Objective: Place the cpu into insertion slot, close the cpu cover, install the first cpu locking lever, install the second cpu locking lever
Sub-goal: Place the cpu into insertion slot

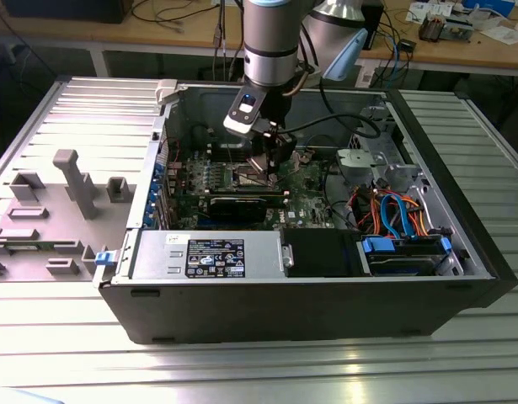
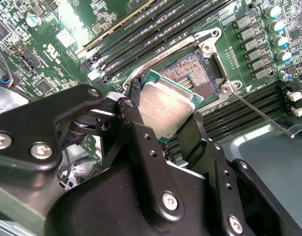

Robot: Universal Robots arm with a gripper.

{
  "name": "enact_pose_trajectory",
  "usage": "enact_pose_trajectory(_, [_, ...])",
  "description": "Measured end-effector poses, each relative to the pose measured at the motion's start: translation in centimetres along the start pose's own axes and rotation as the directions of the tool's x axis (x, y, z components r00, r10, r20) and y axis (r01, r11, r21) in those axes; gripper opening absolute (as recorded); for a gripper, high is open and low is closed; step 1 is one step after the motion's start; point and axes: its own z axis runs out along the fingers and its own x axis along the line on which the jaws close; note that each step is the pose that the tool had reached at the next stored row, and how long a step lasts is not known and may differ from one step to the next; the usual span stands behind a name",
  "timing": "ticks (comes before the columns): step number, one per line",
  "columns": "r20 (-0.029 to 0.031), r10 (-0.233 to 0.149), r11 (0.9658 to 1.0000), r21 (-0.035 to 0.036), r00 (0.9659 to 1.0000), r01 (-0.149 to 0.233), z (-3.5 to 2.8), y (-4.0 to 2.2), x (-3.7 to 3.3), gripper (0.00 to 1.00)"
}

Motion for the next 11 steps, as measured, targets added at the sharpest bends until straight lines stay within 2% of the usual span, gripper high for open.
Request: enact_pose_trajectory(11, [0.0025,0.028,0.9996,0.0014,0.9996,-0.028,0.09,0.0,0.0,0.55])
